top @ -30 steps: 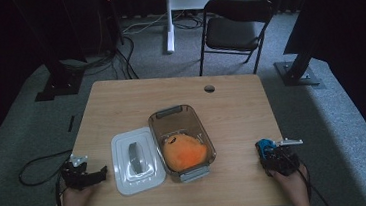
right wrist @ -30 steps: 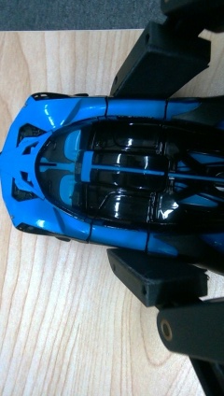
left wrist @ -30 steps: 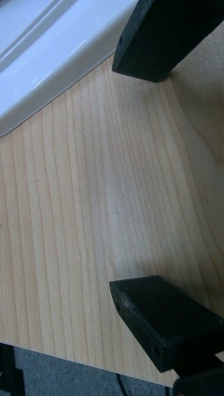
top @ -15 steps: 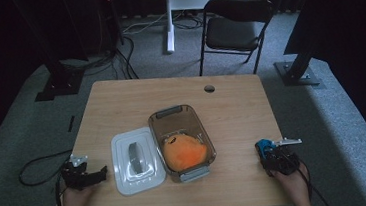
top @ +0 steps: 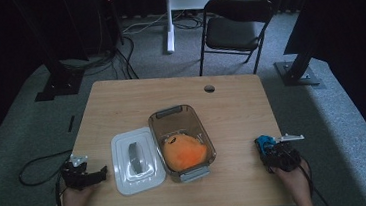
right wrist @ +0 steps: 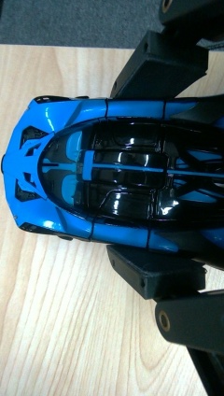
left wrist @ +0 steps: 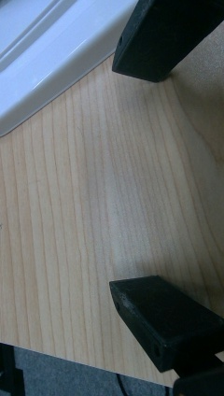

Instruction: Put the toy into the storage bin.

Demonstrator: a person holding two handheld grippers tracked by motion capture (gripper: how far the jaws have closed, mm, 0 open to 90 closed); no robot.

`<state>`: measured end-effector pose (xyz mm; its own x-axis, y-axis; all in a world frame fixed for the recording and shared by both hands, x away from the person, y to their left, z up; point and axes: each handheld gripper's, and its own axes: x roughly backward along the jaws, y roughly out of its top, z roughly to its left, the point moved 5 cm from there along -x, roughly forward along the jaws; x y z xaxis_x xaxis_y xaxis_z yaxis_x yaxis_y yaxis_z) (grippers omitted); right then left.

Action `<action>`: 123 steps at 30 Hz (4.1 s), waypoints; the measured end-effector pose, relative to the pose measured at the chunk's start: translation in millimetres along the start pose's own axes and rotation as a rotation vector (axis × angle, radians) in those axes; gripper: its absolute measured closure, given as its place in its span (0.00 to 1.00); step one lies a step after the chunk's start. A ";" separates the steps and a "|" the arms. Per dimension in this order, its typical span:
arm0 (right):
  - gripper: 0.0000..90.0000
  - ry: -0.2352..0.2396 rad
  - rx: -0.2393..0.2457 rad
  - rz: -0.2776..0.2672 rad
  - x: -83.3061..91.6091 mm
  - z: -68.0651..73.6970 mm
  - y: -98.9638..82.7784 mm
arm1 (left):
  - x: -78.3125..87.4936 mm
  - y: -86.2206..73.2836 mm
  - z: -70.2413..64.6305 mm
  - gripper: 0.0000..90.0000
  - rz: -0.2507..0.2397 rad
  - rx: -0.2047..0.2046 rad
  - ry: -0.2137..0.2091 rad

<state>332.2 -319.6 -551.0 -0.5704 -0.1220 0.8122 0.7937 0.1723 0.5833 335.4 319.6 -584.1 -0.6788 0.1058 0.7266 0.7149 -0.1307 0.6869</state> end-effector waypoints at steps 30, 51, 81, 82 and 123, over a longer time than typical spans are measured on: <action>0.28 0.027 0.066 -0.056 34.9 23.3 44.6 | 0.0 0.0 0.0 0.01 0.000 0.001 0.000; 0.28 0.082 0.139 -0.107 47.2 64.6 84.1 | 0.0 0.0 0.0 0.01 0.000 0.000 0.000; 0.28 0.193 0.261 -0.150 54.5 142.3 124.5 | -0.1 0.1 0.2 0.01 -0.002 -0.002 0.000; 0.28 0.198 0.266 -0.153 54.8 144.7 125.5 | -0.1 0.1 0.2 0.01 -0.002 -0.002 0.001; 0.28 0.335 0.378 -0.126 38.1 235.6 140.8 | -0.1 0.0 0.2 0.01 -0.002 -0.002 -0.002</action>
<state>372.5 -69.7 -438.3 -0.5084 -0.4601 0.7279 0.5561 0.4700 0.6855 335.5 319.8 -584.2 -0.6798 0.1085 0.7253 0.7132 -0.1323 0.6883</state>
